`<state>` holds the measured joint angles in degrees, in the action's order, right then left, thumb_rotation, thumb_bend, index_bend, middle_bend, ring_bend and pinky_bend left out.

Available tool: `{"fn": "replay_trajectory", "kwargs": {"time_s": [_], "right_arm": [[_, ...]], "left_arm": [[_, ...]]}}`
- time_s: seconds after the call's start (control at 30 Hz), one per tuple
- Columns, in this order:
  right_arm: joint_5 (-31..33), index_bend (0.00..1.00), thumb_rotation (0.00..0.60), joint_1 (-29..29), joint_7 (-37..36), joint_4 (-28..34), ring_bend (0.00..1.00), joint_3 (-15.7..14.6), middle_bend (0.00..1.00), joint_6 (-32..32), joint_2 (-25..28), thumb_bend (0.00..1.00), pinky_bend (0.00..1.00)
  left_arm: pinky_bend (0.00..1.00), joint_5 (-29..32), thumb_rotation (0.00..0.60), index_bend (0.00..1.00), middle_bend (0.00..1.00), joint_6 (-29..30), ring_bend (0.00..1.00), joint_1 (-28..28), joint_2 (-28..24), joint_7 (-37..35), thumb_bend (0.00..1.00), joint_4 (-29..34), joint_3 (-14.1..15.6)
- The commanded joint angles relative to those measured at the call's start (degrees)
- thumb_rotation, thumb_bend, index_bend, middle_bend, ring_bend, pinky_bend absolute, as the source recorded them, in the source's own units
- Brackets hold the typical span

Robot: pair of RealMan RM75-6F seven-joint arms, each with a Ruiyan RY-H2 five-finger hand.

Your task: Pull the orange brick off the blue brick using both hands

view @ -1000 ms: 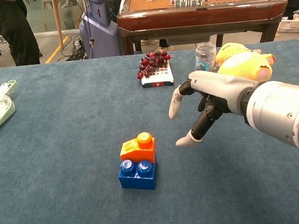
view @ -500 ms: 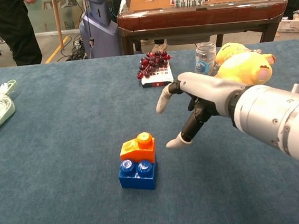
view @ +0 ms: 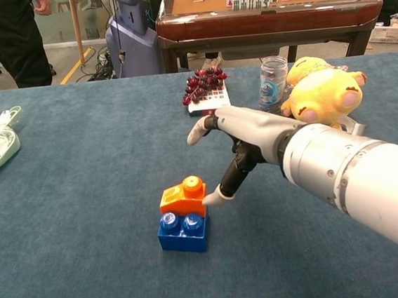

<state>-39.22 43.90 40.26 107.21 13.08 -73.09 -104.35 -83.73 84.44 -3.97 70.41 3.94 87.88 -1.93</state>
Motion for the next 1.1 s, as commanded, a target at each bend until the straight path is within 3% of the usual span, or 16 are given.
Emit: {"fn": "replay_trajectory", "kwargs": {"time_s": [0.03, 0.37, 1.1], "right_arm": [[0.54, 0.20, 0.600, 0.42, 0.10, -0.87, 0.04, 0.36, 0.11, 0.35, -0.76, 0.00, 0.20], [2.37, 0.20, 0.600, 1.73, 0.08, -4.92, 0.04, 1.57, 0.11, 1.67, -3.10, 0.00, 0.19], [3.07, 0.20, 0.600, 1.98, -0.68, -9.16, 0.04, 3.08, 0.11, 2.24, -3.09, 0.00, 0.19]], "left_arm": [[0.64, 0.06, 0.600, 0.30, 0.23, -0.03, 0.38, 0.06, 0.19, -0.21, 0.41, -0.28, 0.05], [0.64, -0.07, 0.600, 0.30, 0.23, -0.21, 0.38, 0.11, 0.30, -1.19, 0.41, -0.45, 0.18], [0.64, -0.06, 0.600, 0.30, 0.23, -0.62, 0.38, 0.07, 0.70, -1.05, 0.41, -0.72, 0.39]]}}
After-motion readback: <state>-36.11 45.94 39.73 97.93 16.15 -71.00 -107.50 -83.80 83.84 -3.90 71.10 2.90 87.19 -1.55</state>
